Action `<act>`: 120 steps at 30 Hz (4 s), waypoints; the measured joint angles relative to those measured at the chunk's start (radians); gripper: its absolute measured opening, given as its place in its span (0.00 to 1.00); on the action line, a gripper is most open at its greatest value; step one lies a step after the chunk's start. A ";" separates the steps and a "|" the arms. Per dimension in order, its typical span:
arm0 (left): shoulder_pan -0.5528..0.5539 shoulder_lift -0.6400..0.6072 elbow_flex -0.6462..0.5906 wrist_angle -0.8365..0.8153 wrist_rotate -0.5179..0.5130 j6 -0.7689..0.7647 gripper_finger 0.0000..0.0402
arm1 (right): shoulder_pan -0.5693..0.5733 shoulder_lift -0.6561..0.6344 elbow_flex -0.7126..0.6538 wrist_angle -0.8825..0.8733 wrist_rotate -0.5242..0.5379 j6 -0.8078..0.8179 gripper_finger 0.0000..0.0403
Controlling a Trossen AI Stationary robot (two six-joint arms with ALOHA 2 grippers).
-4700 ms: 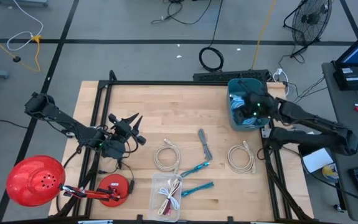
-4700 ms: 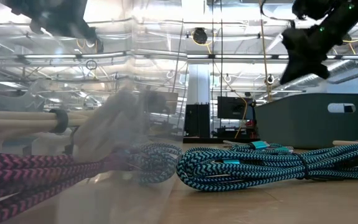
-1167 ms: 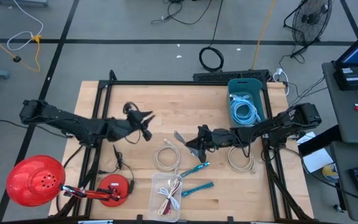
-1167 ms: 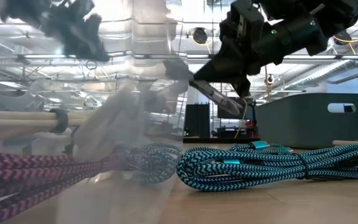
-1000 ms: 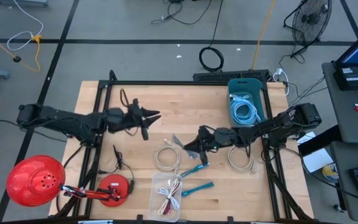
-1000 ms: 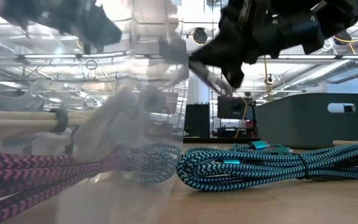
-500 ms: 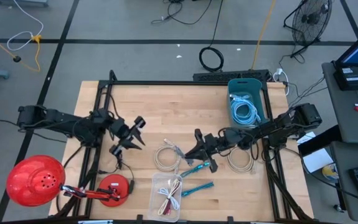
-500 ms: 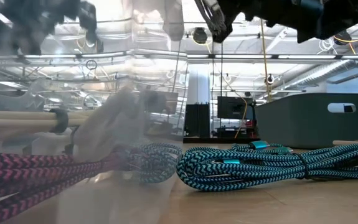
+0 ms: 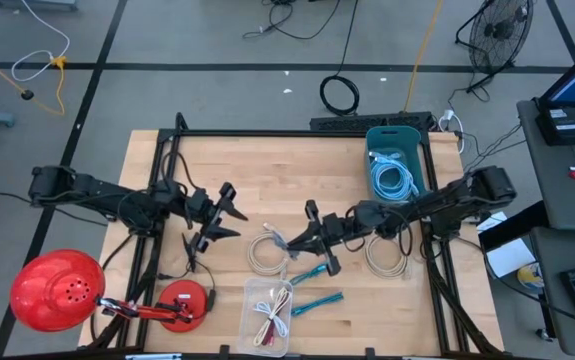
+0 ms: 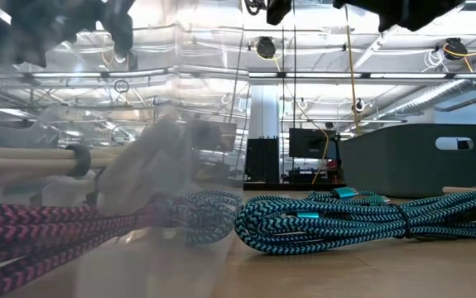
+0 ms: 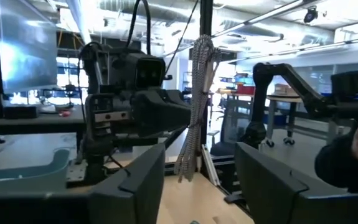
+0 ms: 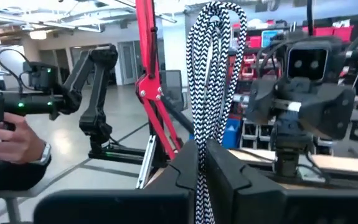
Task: Pick & Place USB Port
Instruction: Put the black charger cable into the transparent bin
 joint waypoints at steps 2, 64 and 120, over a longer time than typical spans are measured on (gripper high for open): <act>-0.006 0.000 0.000 0.000 -0.013 0.011 0.51 | 0.000 0.014 0.011 0.000 0.023 -0.008 0.02; -0.065 0.000 0.029 -0.082 -0.259 0.056 0.52 | -0.059 0.224 0.233 -0.009 0.181 -0.125 0.00; -0.040 0.040 0.030 -0.042 -0.145 0.024 0.07 | -0.049 0.292 0.301 -0.075 0.149 -0.128 0.07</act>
